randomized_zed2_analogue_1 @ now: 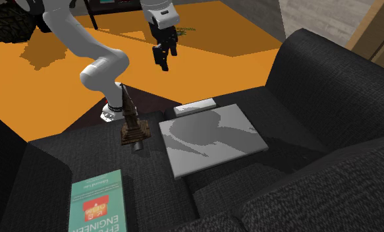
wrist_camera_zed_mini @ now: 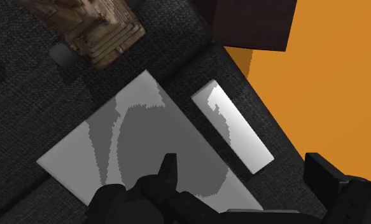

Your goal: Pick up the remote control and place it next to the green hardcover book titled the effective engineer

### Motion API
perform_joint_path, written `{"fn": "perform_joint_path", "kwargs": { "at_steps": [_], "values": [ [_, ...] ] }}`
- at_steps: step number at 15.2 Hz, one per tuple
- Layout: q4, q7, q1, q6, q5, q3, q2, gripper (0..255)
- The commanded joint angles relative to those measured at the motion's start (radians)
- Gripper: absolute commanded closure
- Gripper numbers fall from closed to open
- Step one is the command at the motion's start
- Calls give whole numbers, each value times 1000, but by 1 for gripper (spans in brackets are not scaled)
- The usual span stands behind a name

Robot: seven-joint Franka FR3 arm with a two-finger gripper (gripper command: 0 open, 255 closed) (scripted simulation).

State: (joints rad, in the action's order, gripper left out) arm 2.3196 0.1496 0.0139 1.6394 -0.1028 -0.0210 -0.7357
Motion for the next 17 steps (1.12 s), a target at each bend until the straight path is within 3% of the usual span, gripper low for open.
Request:
{"fn": "perform_joint_path", "kwargs": {
  "at_steps": [1, 9, 17],
  "values": [
    [0, 0, 0, 0, 0, 0, 0, 0],
    [175, 90, 61, 270, 31, 67, 98, 0],
    [286, 152, 107, 565, 85, 136, 285, 0]
  ]
}}
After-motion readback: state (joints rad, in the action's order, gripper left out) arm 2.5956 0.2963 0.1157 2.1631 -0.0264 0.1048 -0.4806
